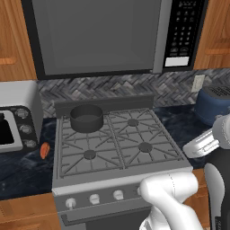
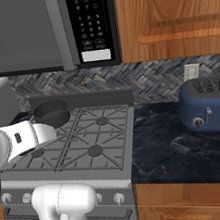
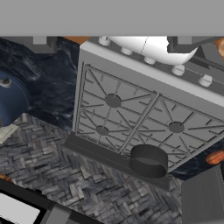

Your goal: Turn on the burner for the pot on the stove. Wait thirty seconds for the pot to heat up. Then add the sweet potato to the pot.

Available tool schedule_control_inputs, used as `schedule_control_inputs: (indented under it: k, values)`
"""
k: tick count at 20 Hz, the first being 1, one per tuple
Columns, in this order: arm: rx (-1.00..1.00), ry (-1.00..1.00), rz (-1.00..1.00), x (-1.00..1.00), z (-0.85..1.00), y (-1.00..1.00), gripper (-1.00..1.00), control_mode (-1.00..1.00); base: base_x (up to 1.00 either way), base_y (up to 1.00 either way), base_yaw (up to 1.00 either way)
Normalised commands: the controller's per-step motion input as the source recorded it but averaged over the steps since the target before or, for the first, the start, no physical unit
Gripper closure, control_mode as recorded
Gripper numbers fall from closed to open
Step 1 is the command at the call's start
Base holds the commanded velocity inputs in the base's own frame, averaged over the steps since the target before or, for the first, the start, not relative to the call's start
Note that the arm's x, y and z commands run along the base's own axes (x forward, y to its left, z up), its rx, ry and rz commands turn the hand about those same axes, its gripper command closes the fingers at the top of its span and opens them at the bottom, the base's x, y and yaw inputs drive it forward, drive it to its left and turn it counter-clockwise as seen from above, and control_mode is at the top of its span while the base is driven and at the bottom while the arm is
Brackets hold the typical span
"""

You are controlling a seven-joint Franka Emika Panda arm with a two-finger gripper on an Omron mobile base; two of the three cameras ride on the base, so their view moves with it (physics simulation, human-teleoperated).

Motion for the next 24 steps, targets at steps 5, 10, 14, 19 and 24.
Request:
schedule_control_inputs:
  k: [5, 10, 14, 19, 24]
  values:
    - [0.0, 0.0, 0.0, 0.0, 0.0, 0.0, -1.0, -1.0, 0.0, 0.0, 0.0]
    - [0.0, 0.0, 0.0, 0.0, 0.0, 0.0, -1.0, -1.0, 0.0, 0.0, 0.0]
    - [0.0, 0.0, 0.0, 0.0, 0.0, 0.0, -1.0, -1.0, 0.0, 0.0, 0.0]
    - [0.0, 0.0, 0.0, 0.0, 0.0, 0.0, -1.0, -1.0, 0.0, 0.0, 0.0]
    - [0.0, 0.0, 0.0, 0.0, 0.0, 0.0, -1.0, -1.0, 0.0, 0.0, 0.0]
